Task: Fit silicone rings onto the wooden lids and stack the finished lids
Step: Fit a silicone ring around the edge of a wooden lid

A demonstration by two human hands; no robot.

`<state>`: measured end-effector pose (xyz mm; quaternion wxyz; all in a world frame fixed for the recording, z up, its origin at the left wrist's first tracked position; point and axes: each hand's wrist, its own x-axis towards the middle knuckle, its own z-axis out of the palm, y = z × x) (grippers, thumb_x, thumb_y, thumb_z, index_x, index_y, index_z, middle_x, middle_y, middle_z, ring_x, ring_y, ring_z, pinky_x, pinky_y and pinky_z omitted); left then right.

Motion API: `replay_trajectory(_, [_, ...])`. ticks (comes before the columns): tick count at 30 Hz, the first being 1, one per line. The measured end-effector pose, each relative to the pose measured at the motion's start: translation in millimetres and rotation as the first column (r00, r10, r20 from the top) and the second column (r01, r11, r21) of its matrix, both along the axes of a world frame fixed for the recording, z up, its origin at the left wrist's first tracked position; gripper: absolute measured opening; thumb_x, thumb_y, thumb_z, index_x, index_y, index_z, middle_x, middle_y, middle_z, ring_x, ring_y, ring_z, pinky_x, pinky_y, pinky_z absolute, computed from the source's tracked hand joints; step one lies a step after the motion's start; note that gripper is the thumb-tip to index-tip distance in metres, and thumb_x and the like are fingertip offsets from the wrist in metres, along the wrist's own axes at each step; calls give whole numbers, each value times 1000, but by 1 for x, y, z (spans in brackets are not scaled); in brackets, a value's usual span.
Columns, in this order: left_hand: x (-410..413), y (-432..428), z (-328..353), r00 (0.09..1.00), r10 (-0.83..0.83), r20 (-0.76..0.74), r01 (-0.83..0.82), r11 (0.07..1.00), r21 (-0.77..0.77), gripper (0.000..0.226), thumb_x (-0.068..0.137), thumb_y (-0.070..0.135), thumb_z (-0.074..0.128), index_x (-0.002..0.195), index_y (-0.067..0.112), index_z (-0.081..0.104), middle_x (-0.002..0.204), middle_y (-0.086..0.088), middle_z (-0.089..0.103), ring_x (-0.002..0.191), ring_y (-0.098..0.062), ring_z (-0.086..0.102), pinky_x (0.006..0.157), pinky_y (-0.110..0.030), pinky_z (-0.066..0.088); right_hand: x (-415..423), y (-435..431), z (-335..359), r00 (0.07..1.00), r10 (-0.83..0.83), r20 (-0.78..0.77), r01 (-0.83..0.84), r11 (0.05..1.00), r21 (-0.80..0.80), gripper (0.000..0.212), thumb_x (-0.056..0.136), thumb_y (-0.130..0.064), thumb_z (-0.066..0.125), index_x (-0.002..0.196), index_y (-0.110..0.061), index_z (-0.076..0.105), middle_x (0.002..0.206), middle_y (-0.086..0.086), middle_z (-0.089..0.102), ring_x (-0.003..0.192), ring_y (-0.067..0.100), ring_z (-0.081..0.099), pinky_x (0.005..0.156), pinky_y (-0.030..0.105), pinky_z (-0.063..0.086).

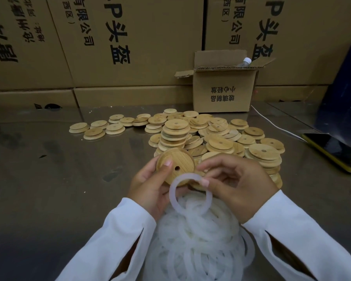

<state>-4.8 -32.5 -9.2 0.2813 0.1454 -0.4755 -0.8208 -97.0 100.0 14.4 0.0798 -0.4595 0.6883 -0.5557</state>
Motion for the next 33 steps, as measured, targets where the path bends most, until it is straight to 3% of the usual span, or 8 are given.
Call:
replay_trajectory(2, [-1,1,0,999,-48,15,47,998,42,34,68,22,58,98,9,67,89,-17,71,79,-28,70,66,-39,59,1,-1,-2,998,-44,-49,39,995,-91,28,74,-7,71,79,-34,66,71,-6,69,68,14,63,68,33,53])
replay_trajectory(5, [-1,4,1,989,-150,6,149,985,82,41,71,28,56,103,5,65,98,-19,70,86,-29,69,68,-40,58,4,-4,-7,996,-86,-22,81,983,-166,27,74,-7,71,81,-33,65,74,-4,68,68,12,63,67,28,53])
replay_trajectory(10, [2,9,1,979,-194,68,198,978,-62,41,70,27,73,105,8,66,104,-16,69,94,-27,68,68,-31,57,7,-9,-9,990,-97,100,119,963,-243,30,72,-5,72,82,-32,62,68,-2,68,57,9,60,58,23,50])
replay_trajectory(15, [2,9,-1,980,-189,68,195,975,-105,39,67,28,61,102,13,67,99,-14,71,90,-27,69,64,-29,57,9,-9,-8,979,-175,102,199,926,-321,26,73,-5,70,82,-28,61,68,-1,67,56,10,59,55,22,49])
replay_trajectory(19, [2,11,0,976,-204,74,212,971,-114,37,68,28,59,101,13,66,97,-16,71,88,-29,69,62,-27,56,11,-8,-7,974,-218,66,227,914,-335,28,77,-3,66,84,-29,59,73,-2,63,55,11,57,54,27,48])
replay_trajectory(26, [2,12,-1,974,-214,68,222,963,-155,36,71,27,55,103,12,64,101,-18,70,89,-27,69,63,-28,56,8,-12,-9,961,-274,48,277,930,-241,21,79,-11,65,80,-32,60,58,2,54,50,12,48,48,14,40])
replay_trajectory(29, [1,13,-3,978,-205,43,210,965,-160,37,72,27,54,104,12,63,101,-18,69,91,-28,69,65,-28,56,6,-14,-10,959,-265,98,280,938,-203,11,77,-21,65,72,-30,62,60,12,56,52,23,49,48,19,40])
replay_trajectory(33, [1,13,-3,975,-217,38,221,960,-174,39,75,28,51,110,11,60,108,-18,67,96,-29,67,68,-29,56,7,-12,-8,952,-262,159,295,921,-253,14,75,-17,69,66,-25,62,64,15,59,55,26,51,51,25,44])
